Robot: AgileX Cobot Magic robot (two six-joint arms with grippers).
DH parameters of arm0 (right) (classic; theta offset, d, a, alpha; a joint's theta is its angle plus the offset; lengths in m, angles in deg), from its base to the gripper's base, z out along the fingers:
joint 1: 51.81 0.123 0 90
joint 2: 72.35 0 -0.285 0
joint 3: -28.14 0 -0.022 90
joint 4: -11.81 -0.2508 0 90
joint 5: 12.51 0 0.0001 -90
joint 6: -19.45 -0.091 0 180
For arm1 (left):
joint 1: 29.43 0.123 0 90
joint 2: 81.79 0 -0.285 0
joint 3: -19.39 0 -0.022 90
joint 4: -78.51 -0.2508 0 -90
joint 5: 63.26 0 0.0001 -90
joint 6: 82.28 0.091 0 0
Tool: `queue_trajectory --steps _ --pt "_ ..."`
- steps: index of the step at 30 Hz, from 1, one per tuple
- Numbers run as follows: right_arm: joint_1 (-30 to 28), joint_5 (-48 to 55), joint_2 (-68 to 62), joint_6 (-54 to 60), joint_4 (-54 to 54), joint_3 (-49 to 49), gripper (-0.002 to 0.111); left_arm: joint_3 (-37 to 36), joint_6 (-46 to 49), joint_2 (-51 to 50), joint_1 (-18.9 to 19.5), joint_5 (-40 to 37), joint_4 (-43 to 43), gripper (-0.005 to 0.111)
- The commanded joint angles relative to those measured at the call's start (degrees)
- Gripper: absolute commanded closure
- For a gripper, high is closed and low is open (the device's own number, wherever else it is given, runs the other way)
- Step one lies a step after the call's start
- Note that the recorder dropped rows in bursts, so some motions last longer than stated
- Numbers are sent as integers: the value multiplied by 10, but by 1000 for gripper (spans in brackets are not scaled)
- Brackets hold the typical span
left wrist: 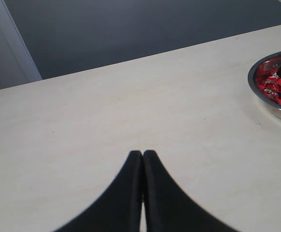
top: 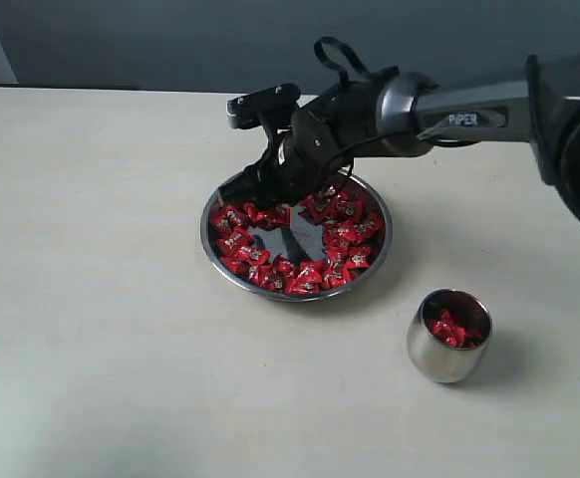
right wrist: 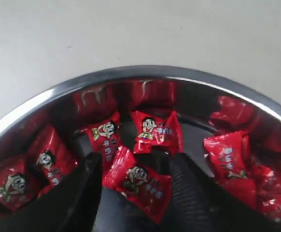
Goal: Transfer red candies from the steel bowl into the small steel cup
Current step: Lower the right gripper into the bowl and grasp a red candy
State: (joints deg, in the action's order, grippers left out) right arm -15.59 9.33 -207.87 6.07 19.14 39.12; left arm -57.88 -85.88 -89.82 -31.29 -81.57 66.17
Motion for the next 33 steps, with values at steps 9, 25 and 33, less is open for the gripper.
queue_trajectory --steps 9,25,33 --pt "-2 6 -31 15 -30 15 78 1 -3 2 0 4 -1 106" --pt "-1 119 123 15 -24 -5 109 1 -3 2 0 4 -1 106" --pt "25 11 477 -25 -12 -362 109 1 -3 2 0 4 -1 106"
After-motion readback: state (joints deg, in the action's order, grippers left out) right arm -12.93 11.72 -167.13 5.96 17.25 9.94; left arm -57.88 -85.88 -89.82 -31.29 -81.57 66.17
